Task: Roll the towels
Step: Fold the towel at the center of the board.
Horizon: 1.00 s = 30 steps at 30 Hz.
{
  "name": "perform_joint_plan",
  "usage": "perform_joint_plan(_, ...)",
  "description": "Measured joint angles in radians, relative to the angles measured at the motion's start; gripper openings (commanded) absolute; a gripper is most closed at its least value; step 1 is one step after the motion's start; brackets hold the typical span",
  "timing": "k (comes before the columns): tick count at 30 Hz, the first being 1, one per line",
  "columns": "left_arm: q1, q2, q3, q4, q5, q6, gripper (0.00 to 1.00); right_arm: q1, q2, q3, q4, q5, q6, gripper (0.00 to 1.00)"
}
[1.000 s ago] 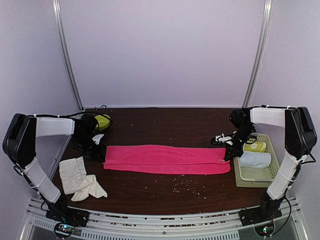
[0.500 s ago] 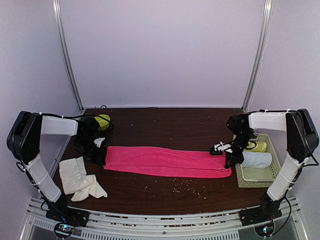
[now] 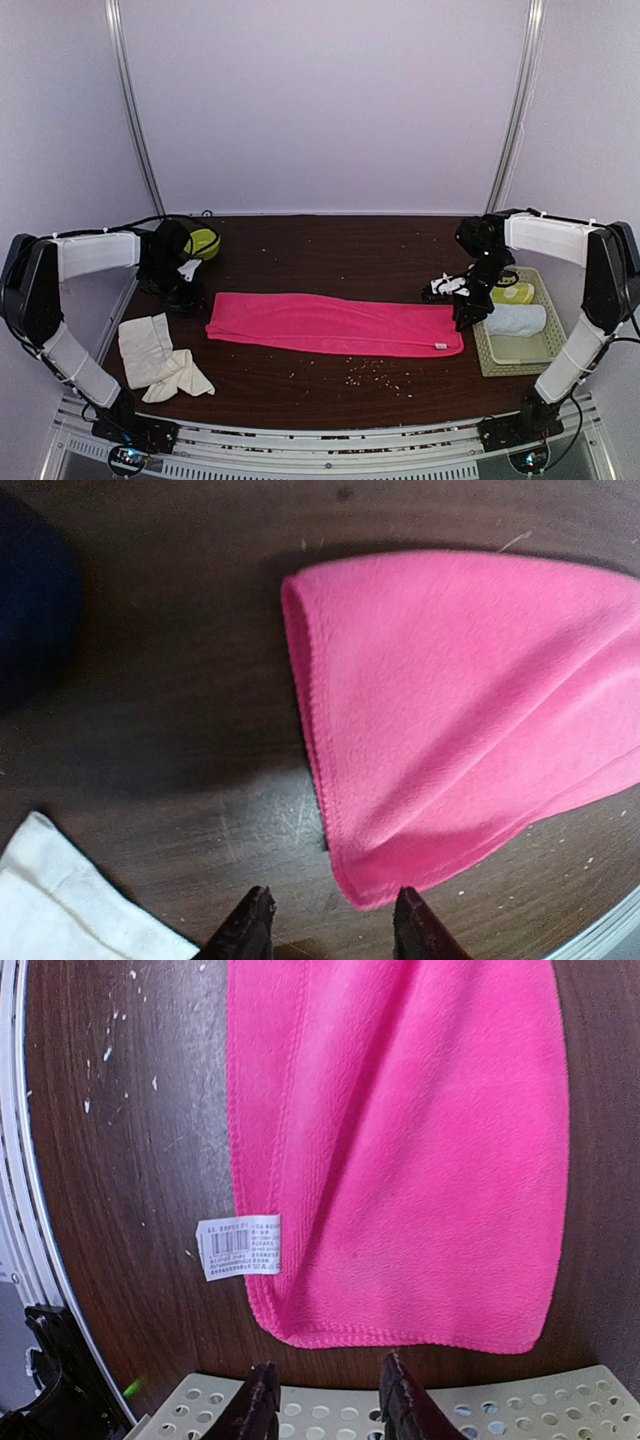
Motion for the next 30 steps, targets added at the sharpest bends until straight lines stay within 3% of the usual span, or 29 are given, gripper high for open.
perform_joint_plan(7,-0.008,-0.048,0.116,0.021,0.026,0.002,0.38,0.008,-0.005,-0.01,0.062,-0.026,0.06,0.29)
perform_joint_plan(17,-0.149,0.145,0.189,0.079,0.064,0.006,0.25,0.082,-0.008,-0.153,0.163,0.034,0.135,0.33)
perform_joint_plan(23,-0.26,0.177,0.192,0.111,0.069,0.06,0.37,0.113,-0.063,-0.182,0.214,0.065,0.172,0.34)
perform_joint_plan(30,-0.572,0.119,0.183,0.292,-0.04,0.228,0.43,0.141,-0.104,-0.217,0.259,0.082,0.186,0.34)
